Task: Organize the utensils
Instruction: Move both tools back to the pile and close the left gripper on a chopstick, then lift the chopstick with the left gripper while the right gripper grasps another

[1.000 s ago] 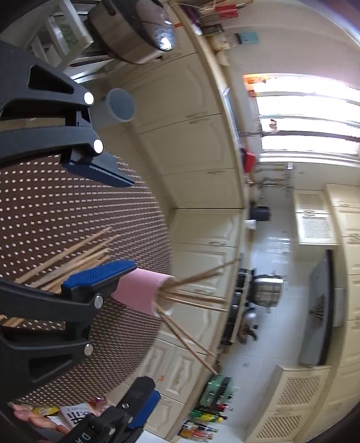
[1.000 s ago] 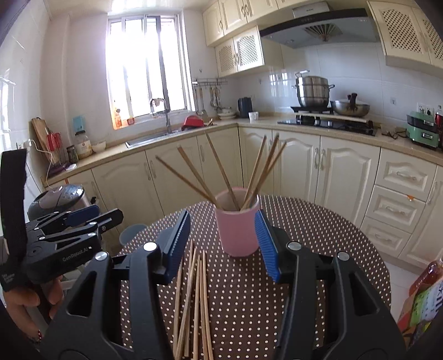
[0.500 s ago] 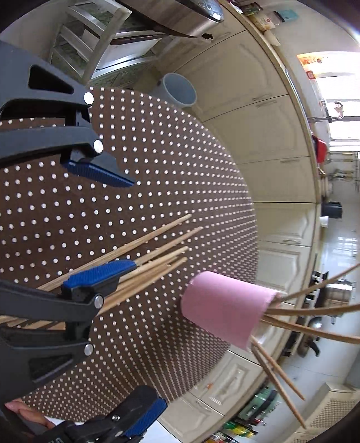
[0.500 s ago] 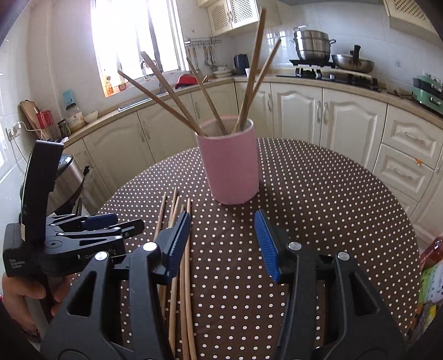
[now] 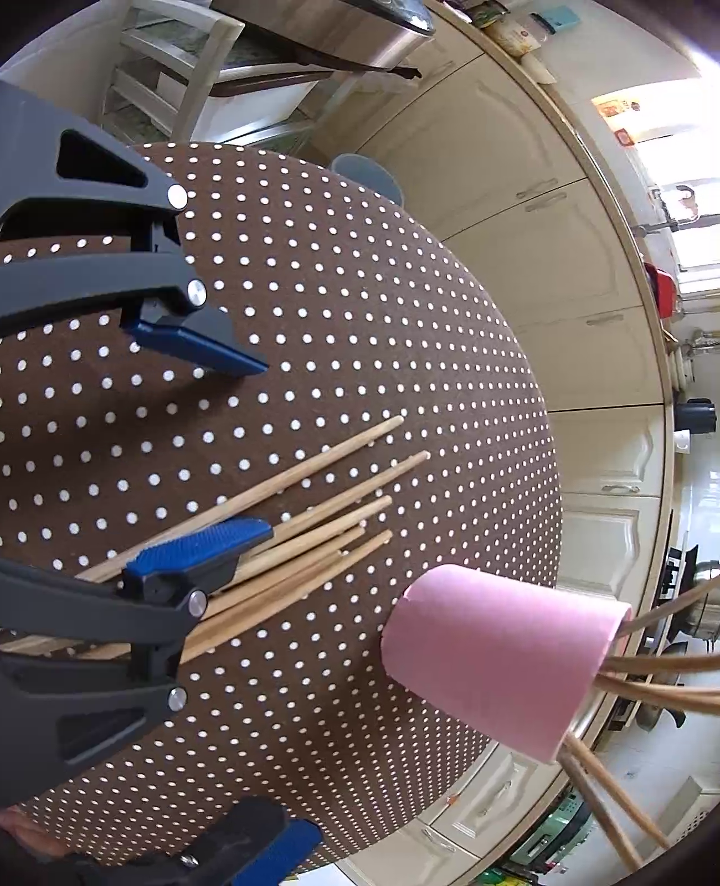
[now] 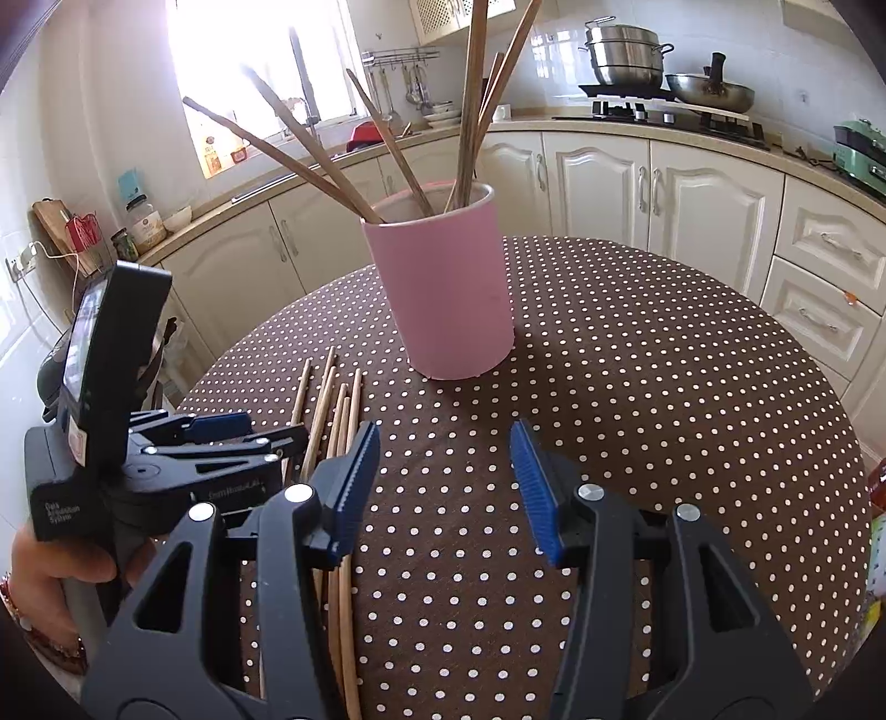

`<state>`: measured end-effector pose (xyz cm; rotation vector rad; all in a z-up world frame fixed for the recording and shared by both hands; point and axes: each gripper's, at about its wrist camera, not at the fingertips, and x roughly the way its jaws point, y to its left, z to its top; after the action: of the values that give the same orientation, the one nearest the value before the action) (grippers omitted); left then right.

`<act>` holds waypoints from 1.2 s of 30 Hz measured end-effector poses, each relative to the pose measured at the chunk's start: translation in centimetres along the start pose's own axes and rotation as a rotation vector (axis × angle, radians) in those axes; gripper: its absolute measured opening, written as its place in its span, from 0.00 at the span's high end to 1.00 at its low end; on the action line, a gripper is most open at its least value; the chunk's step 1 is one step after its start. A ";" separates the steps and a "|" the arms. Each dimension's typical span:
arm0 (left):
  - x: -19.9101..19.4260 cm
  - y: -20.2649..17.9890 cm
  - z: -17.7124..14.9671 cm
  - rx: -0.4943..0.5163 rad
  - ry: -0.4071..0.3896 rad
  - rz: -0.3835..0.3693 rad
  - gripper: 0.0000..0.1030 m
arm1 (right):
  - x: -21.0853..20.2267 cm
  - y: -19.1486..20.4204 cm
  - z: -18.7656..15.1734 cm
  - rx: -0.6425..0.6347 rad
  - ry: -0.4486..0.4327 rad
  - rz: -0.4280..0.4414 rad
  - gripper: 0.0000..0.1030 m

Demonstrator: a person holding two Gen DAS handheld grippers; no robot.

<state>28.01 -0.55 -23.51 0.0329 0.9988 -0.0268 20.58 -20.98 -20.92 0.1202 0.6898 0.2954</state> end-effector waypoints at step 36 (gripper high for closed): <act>-0.4 1.9 -0.5 0.101 0.004 -0.115 0.92 | 10.6 8.4 3.1 -0.267 0.359 -0.021 0.71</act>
<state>27.42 1.35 -23.42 0.0682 1.0019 -0.1830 28.45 -9.79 -23.28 -0.1994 0.9989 0.3909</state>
